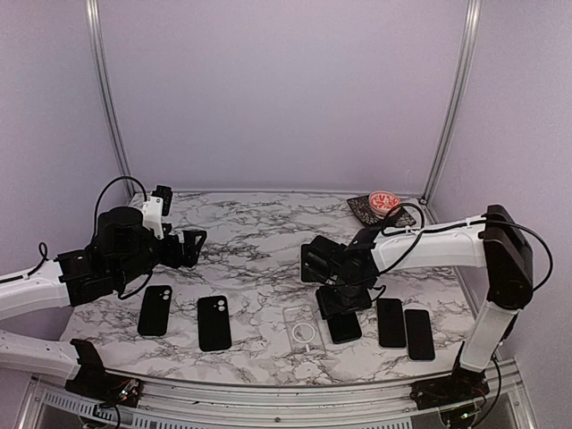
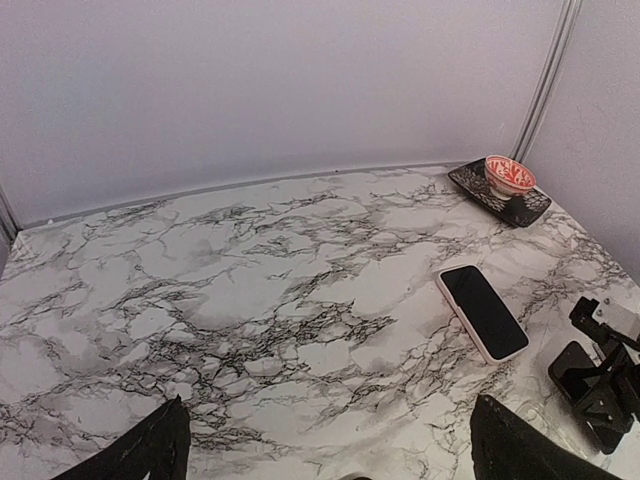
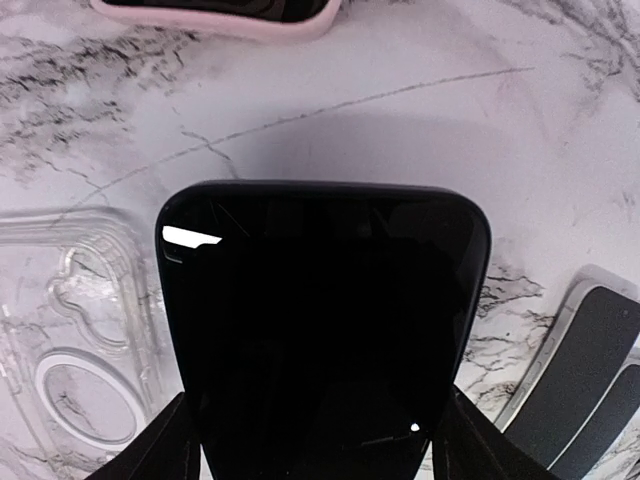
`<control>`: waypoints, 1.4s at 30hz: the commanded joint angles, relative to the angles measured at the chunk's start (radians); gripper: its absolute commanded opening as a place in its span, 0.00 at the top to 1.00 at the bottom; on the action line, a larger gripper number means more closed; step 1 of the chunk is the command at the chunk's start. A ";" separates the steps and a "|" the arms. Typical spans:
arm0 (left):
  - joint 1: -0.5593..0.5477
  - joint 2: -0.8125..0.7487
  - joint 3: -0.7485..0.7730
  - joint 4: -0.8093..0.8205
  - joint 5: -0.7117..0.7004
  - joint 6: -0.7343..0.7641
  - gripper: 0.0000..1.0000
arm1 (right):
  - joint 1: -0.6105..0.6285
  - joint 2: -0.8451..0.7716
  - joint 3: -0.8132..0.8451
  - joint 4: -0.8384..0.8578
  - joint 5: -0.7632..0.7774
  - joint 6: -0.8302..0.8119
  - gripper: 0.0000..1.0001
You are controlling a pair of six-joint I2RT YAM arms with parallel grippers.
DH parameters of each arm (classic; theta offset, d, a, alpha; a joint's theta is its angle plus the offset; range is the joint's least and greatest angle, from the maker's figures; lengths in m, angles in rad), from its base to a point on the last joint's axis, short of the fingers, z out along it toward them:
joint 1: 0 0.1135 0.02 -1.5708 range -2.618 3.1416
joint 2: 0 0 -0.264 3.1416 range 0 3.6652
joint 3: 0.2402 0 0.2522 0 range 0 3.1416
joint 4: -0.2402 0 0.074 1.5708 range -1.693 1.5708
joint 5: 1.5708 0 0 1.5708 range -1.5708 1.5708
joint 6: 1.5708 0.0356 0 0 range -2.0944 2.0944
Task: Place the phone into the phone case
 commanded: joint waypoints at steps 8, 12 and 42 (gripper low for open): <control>0.008 0.001 -0.009 0.017 0.014 -0.005 0.01 | 0.258 0.014 0.208 0.048 0.315 0.249 0.59; 0.008 -0.001 -0.009 0.019 0.012 -0.005 0.01 | 0.315 0.095 0.242 0.057 0.329 0.288 0.60; 0.010 -0.004 -0.011 0.017 0.021 -0.006 0.01 | 0.312 0.082 0.105 0.091 0.268 0.332 0.61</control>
